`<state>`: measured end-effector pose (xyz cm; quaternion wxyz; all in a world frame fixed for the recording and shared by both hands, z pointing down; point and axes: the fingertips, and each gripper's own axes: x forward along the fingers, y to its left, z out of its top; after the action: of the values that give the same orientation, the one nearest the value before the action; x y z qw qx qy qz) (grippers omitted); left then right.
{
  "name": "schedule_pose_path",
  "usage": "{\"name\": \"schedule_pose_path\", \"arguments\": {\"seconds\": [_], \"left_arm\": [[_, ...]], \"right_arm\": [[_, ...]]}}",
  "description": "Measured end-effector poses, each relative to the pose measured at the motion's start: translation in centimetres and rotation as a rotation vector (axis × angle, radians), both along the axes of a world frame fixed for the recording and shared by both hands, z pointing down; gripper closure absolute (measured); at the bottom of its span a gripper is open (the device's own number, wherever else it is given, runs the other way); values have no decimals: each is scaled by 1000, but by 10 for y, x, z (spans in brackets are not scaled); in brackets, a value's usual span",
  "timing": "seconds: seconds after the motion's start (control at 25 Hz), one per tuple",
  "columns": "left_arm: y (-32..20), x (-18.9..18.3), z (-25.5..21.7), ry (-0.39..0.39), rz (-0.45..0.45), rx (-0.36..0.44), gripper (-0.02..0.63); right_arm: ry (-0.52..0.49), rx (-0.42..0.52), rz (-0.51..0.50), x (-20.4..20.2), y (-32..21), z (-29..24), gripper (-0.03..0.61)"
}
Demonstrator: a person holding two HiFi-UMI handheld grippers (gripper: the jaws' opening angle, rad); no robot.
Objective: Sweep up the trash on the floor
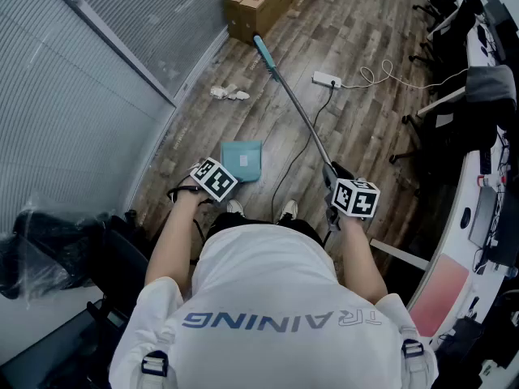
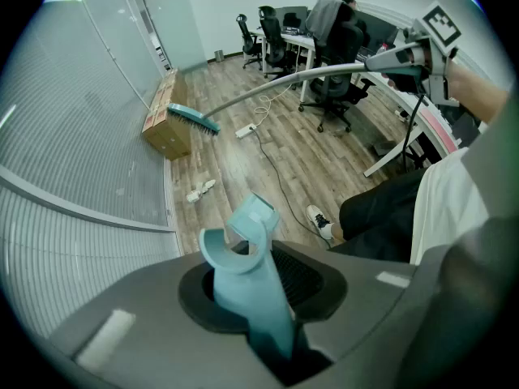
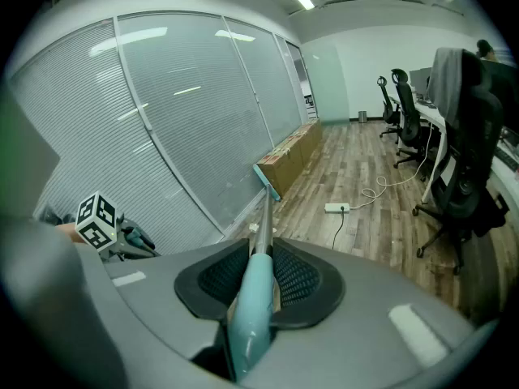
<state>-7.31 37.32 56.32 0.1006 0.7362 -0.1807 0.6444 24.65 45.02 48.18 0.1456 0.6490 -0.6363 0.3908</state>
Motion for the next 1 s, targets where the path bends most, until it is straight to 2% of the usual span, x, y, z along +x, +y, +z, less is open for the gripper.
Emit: {"name": "schedule_pose_path", "arguments": {"seconds": [0.68,1.0], "left_arm": [[-12,-20,1,8,-14,7,522],[-25,-55,4,24,-14,5,522]], "right_arm": [[10,-7,6,-18,-7,1,470],[24,-19,26,-50,-25,0,470]]}}
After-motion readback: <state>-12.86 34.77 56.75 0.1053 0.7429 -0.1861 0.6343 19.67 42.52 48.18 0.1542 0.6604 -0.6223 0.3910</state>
